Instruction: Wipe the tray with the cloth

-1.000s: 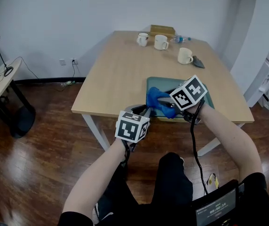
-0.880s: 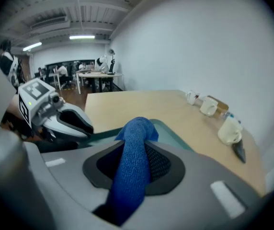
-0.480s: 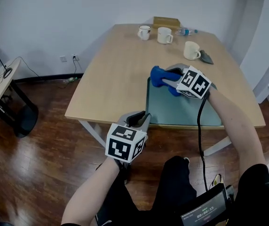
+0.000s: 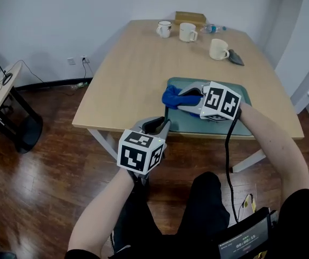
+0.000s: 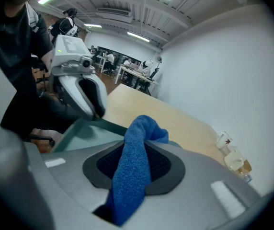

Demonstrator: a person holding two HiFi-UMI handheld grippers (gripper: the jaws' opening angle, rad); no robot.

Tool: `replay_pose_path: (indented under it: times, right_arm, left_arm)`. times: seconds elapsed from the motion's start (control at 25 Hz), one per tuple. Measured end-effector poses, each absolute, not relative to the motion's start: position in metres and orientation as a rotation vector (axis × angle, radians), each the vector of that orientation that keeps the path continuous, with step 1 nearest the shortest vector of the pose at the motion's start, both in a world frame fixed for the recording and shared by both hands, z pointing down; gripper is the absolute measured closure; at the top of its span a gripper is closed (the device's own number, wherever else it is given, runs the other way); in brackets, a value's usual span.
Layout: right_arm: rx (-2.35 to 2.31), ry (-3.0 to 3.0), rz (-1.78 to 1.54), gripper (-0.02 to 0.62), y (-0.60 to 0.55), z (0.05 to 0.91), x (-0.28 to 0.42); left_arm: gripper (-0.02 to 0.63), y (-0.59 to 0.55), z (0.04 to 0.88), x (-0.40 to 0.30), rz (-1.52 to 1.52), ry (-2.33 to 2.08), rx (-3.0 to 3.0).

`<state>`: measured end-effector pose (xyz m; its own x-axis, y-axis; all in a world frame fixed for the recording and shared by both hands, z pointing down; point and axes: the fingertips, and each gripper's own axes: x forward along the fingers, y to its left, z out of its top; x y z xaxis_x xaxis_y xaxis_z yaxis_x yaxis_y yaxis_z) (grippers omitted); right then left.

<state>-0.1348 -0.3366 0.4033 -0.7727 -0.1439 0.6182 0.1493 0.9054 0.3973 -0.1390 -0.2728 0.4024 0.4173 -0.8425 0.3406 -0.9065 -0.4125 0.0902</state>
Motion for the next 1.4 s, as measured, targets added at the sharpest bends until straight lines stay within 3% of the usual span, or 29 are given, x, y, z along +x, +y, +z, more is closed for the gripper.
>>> replay_pose_path:
  times: [0.2, 0.56, 1.04, 1.4]
  right_arm:
    - [-0.126, -2.399, -0.501, 0.491, -0.271, 0.408, -0.112]
    - [-0.128, -2.435, -0.378, 0.491, -0.268, 0.408, -0.099]
    - [0.363, -2.295, -0.446, 0.491, -0.444, 0.397, -0.037]
    - [0.409, -2.229, -0.472, 0.492, -0.454, 0.406, -0.048]
  left_arm:
    - [0.54, -0.272, 0.404, -0.139, 0.357, -1.533, 2.426]
    - [0.538, -0.27, 0.406, -0.134, 0.336, -1.49, 2.434]
    - [0.54, -0.267, 0.397, -0.135, 0.271, -1.514, 2.451]
    - [0.54, -0.269, 0.399, -0.137, 0.278, -1.527, 2.445]
